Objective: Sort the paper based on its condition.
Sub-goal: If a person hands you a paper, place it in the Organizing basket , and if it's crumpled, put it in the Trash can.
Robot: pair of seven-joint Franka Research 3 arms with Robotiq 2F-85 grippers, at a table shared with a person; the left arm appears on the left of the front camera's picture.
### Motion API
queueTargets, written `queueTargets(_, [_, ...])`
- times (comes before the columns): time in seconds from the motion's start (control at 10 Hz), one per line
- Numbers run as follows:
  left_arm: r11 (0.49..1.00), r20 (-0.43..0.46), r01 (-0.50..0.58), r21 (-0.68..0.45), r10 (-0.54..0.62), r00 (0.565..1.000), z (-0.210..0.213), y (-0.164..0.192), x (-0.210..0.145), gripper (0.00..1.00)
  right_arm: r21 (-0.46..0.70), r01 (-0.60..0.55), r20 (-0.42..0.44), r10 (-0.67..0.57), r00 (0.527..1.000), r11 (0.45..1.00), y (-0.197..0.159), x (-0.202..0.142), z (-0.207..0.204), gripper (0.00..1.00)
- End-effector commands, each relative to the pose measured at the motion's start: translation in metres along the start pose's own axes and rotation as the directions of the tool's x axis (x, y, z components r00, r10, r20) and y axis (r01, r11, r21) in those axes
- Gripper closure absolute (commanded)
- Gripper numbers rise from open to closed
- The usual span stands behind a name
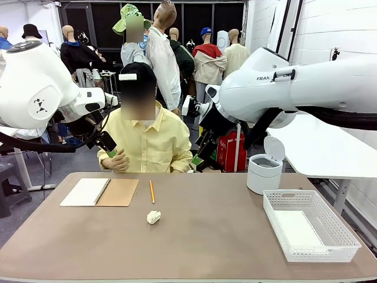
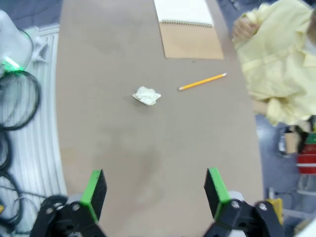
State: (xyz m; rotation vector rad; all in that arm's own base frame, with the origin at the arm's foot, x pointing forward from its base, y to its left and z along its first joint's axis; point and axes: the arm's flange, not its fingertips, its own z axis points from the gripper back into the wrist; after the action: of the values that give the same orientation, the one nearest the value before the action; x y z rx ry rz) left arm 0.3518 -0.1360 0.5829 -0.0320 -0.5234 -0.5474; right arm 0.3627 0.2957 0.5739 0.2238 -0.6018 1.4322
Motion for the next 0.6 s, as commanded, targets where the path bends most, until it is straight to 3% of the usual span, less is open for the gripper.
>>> queueTargets(0.0, [1.0, 0.006, -0.001, -0.002, 0.001, 1.0, 0.0, 0.001, 0.0, 0.0, 0.008, 0.02, 0.011, -0.02, 1.0, 1.0, -0.001, -0.005, 0.002, 0.0])
queueTargets(0.4, [1.0, 0.006, -0.001, -0.002, 0.001, 1.0, 0.0, 0.001, 0.0, 0.0, -0.002, 0.01, 0.002, -0.01, 1.0, 1.0, -0.002, -0.002, 0.001, 0.0])
queueTargets(0.5, [1.0, 0.006, -0.001, -0.002, 0.001, 1.0, 0.0, 0.001, 0.0, 0.0, -0.002, -0.076, -0.033, 0.076, 0.997, 0.997, -0.006, 0.01, -0.012, 0.0])
